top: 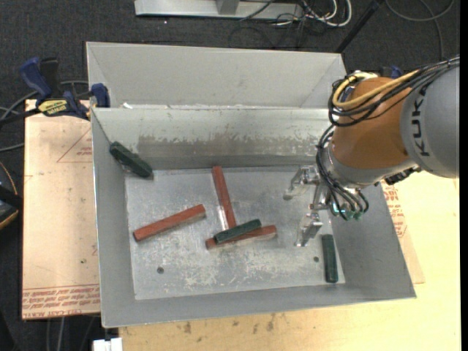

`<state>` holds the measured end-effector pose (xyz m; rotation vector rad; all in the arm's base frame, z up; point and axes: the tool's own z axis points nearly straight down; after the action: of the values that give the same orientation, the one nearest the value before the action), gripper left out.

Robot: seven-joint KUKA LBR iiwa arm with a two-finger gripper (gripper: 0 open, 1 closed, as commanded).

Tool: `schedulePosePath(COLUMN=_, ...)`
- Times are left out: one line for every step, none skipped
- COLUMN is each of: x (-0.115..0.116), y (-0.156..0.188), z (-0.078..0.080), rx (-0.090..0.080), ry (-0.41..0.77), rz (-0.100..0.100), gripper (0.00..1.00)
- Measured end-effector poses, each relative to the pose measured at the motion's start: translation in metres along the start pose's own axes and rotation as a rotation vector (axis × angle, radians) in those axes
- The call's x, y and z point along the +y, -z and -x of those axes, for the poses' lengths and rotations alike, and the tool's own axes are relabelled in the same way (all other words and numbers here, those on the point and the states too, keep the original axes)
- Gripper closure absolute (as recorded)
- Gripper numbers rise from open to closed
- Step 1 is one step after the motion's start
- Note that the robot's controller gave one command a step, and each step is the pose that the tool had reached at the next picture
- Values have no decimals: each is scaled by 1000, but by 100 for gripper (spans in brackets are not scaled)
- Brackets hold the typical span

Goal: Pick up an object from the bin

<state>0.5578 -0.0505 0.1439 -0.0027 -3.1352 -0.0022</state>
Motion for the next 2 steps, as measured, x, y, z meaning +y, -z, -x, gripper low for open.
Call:
schedulePosePath(x=0, y=4, z=2, rx=-7, ry=1, rz=-1, gripper=0)
schedulePosePath(x=47, y=-60, z=-7, rx=-2, ry=-142, rz=0, gripper=100)
